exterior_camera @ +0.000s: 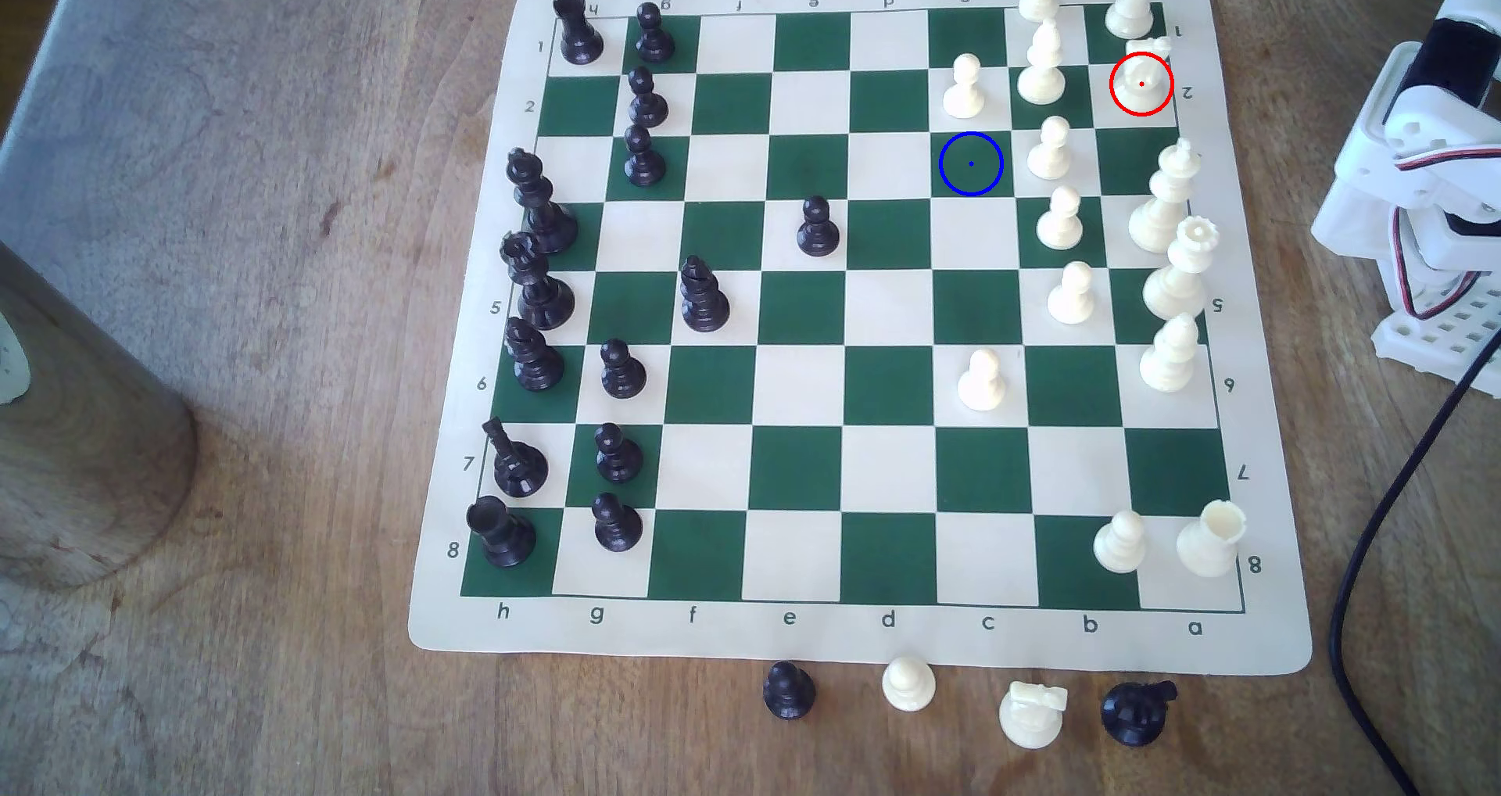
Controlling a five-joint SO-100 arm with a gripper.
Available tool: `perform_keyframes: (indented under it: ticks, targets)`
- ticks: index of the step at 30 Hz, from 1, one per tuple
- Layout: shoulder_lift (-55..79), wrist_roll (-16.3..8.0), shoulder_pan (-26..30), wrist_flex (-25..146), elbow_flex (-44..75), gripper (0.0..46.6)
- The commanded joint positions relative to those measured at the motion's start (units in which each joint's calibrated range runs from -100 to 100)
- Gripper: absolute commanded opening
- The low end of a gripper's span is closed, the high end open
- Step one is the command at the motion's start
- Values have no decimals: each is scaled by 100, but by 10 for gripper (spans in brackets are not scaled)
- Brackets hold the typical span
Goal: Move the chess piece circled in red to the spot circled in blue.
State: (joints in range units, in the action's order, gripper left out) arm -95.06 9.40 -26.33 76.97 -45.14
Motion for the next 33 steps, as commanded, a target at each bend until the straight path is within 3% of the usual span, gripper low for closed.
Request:
perform_keyframes:
  ticks: [1,9,14,22,28,31,33]
  targets:
    - [915,493,-164,951,190,30]
    - [1967,811,-375,1271,208,37]
    - [3589,1114,-938,1426,806,56]
    - [5049,1241,-1126,1623,1423,71]
    - [5601,1314,-1227,1353,1386,108]
    - [5703,1284,-1235,1025,1214,83]
    - [5796,1211,-1227,788,1096,176]
